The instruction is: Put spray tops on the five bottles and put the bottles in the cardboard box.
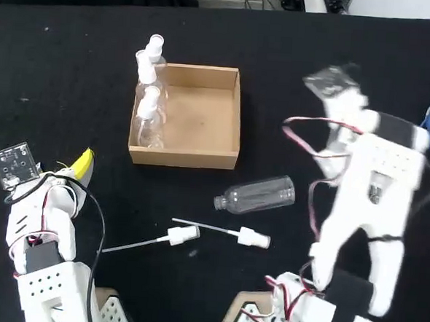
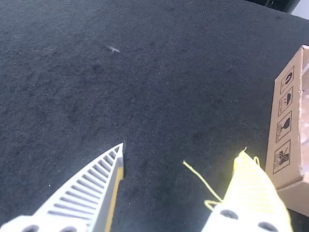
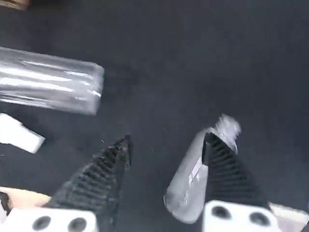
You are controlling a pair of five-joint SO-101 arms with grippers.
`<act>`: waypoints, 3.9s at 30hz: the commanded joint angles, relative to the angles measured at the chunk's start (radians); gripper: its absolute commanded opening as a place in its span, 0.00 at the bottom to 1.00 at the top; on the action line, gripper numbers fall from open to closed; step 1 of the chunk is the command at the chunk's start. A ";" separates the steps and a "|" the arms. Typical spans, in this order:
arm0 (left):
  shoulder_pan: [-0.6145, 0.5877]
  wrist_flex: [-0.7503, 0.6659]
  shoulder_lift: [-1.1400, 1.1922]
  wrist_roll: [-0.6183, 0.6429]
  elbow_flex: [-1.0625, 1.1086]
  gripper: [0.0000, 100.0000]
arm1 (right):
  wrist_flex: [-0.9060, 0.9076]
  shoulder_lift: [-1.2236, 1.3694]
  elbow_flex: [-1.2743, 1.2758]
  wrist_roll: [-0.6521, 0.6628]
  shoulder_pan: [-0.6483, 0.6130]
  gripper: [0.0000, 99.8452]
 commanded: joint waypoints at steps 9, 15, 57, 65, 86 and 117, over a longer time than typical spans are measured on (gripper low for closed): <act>-0.004 -0.020 -0.014 -0.002 -0.010 0.24 | -0.097 0.128 -0.051 -0.049 0.256 0.22; -0.004 -0.020 -0.014 -0.002 -0.010 0.24 | -0.092 0.274 -0.179 -0.049 0.304 0.22; 0.002 -0.020 -0.014 -0.002 -0.010 0.24 | -0.222 0.541 -0.309 -0.011 0.397 0.01; 0.002 -0.020 -0.014 -0.002 -0.010 0.24 | -0.334 0.143 0.074 -0.089 0.316 0.01; 0.093 0.509 -0.002 -0.236 -0.542 0.24 | -0.454 -0.588 0.506 -0.690 0.034 0.01; 1.049 0.804 0.560 -0.674 -0.725 0.24 | -0.660 -0.794 0.843 -0.907 0.037 0.01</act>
